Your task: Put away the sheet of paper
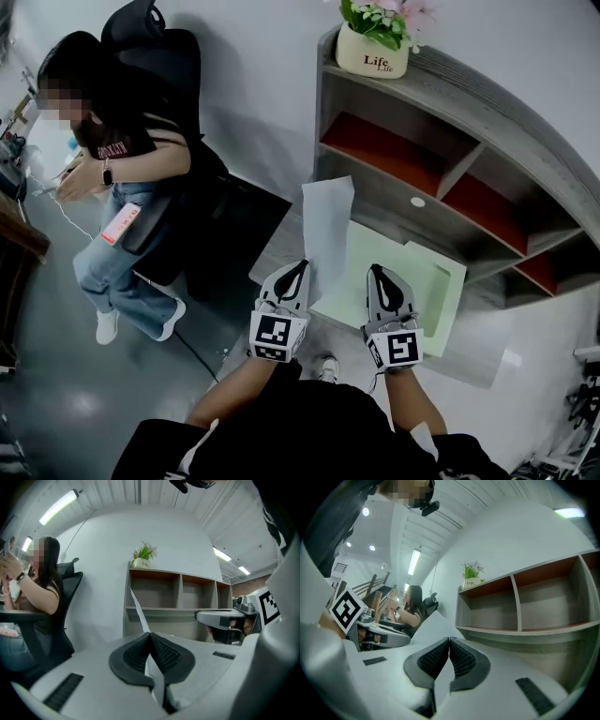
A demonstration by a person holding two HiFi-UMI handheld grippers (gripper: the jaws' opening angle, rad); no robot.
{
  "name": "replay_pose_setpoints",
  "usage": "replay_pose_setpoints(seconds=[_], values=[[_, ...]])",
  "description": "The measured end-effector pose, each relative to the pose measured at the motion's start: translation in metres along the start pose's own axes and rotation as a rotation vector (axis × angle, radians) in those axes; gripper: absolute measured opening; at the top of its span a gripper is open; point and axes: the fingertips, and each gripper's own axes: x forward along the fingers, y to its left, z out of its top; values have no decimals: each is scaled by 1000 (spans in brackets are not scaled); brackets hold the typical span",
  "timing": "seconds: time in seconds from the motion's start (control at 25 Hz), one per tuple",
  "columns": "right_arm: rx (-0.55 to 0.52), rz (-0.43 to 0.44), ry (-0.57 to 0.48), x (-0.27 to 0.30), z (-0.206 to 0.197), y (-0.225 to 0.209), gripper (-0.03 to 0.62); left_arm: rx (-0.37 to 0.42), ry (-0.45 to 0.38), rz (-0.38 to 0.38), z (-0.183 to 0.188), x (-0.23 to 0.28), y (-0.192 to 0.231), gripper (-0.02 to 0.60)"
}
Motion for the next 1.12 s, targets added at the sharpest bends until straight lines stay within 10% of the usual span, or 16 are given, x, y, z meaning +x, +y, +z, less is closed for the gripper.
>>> replay_pose_setpoints(seconds=[0.72, 1.12], values=[[-12, -299, 95, -25, -28, -35, 23, -62, 71, -346, -23, 54, -39, 6], [14, -317, 161, -54, -54, -64, 23, -110, 288, -328, -99, 79, -45, 6]])
